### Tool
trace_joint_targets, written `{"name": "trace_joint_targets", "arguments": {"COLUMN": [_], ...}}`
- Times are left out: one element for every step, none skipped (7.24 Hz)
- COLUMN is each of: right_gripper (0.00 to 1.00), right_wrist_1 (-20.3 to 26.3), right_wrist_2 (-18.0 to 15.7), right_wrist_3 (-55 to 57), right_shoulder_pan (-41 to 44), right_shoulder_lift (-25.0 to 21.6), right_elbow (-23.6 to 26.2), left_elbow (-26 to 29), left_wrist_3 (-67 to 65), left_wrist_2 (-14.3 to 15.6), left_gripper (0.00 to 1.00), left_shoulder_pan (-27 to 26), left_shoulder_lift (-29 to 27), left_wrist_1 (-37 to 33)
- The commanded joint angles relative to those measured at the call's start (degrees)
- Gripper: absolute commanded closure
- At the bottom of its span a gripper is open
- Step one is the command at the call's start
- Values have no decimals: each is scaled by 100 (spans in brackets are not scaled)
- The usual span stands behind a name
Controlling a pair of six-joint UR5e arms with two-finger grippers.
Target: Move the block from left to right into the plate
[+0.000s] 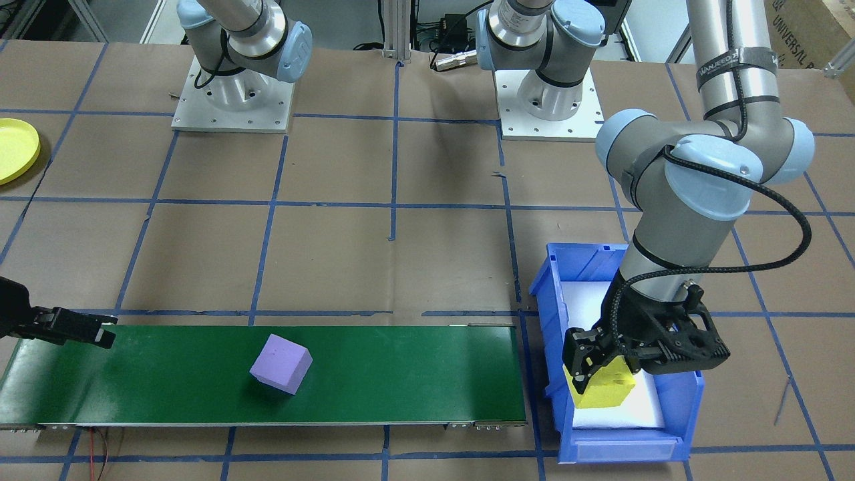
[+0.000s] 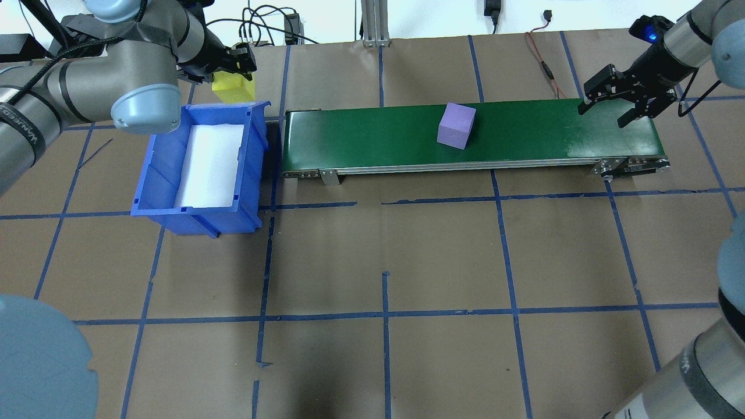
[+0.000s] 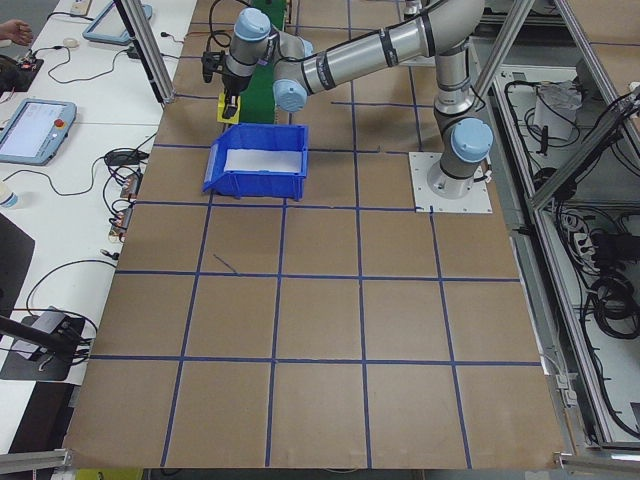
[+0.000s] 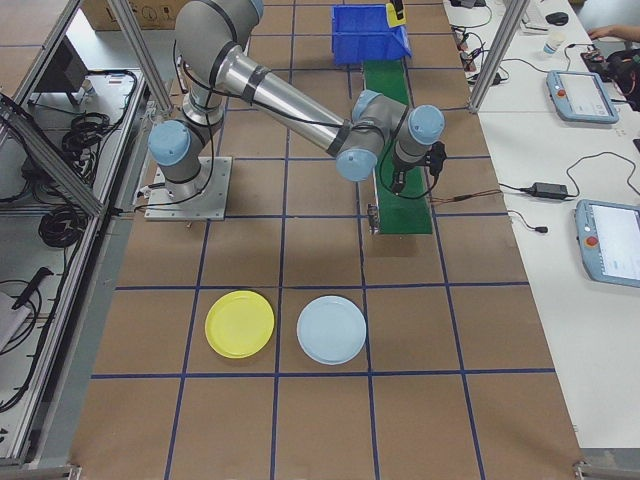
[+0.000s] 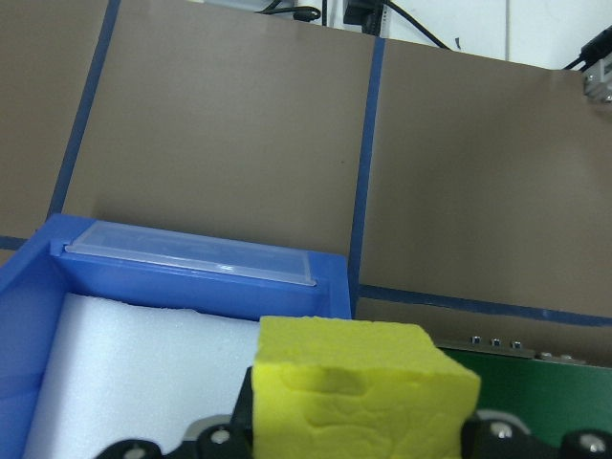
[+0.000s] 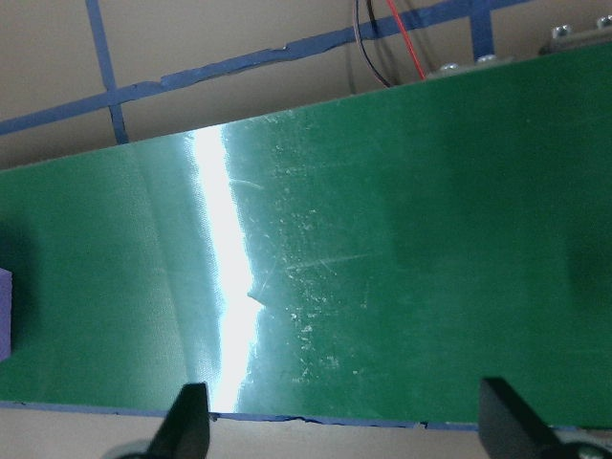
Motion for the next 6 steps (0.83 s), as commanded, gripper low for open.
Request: {"name": "trace_joint_targets", "arguments": {"right_gripper": [0,0,1,1,0,0], "right_wrist_1": [-43,-43,-43,-43,-43,-43], "right_wrist_2": [2,2,2,-7,2,80], "right_wrist_3": [4,4,30,48,48,57], "right_shoulder_pan": [9,0,0,0,0,9], "right_shoulder_lift": [-10,-1,-1,-10,-10,-10], "right_elbow": [15,24,32,76,85,85], "left_elbow": [-118,-171,-163,-180,-180,-180], "left_wrist_3": [-13,-4,14,31,31,31], "left_wrist_2": [-1,17,69,70,96,96], "left_gripper": [86,86,86,86,86,86], "left_shoulder_pan": [-177,-326,-467,-468,-468,-485], "left_shoulder_lift": [-77,-129,-130,-191,-348,-349], "left_wrist_1": [-6,-6,3,64,256,310]}}
